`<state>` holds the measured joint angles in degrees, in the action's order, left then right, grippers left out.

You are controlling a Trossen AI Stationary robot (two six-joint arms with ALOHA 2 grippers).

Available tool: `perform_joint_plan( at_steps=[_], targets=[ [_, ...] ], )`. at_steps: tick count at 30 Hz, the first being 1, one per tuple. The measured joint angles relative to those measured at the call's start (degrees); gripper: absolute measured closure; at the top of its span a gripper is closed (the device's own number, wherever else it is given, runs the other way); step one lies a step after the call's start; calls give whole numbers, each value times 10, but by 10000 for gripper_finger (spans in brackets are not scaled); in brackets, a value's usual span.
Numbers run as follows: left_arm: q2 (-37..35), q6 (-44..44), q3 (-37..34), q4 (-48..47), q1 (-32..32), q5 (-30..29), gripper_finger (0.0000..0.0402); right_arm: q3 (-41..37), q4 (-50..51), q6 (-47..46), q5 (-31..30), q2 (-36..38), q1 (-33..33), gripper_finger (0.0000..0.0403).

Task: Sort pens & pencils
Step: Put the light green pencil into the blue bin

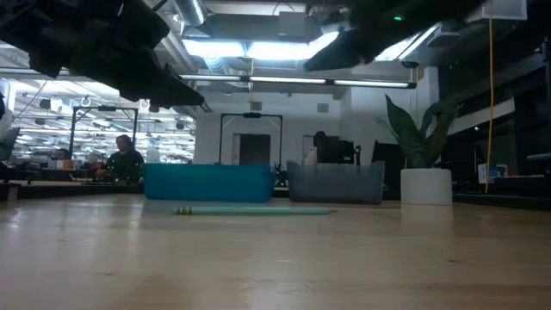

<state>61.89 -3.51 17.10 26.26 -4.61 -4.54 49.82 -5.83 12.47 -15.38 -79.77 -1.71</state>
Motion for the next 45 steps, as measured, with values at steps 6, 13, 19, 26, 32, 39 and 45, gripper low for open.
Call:
perform_joint_plan(
  at_steps=[6, 13, 19, 26, 32, 39, 45],
  targets=[
    [2, 49, 36, -64, -24, -6, 319, -145, -138, -2, -2, 92, -10, 366],
    [75, 78, 144, -199, -41, -55, 319, -189, -166, -12, -2, 112, -14, 366],
    [185, 109, 253, -315, -49, -56, 319, -193, -154, -17, -1, 112, -14, 366],
    [291, 137, 362, -431, -63, -55, 319, -194, -127, -35, -52, 112, -13, 366],
    [351, 159, 410, -472, -69, -49, 319, -194, -126, -37, -60, 112, -13, 366],
    [379, 182, 431, -483, -67, -30, 319, -248, -235, -18, -60, 119, -11, 366],
    [379, 186, 431, -486, -62, -30, 319, -260, -244, -15, -57, 152, -11, 366]
  ],
)
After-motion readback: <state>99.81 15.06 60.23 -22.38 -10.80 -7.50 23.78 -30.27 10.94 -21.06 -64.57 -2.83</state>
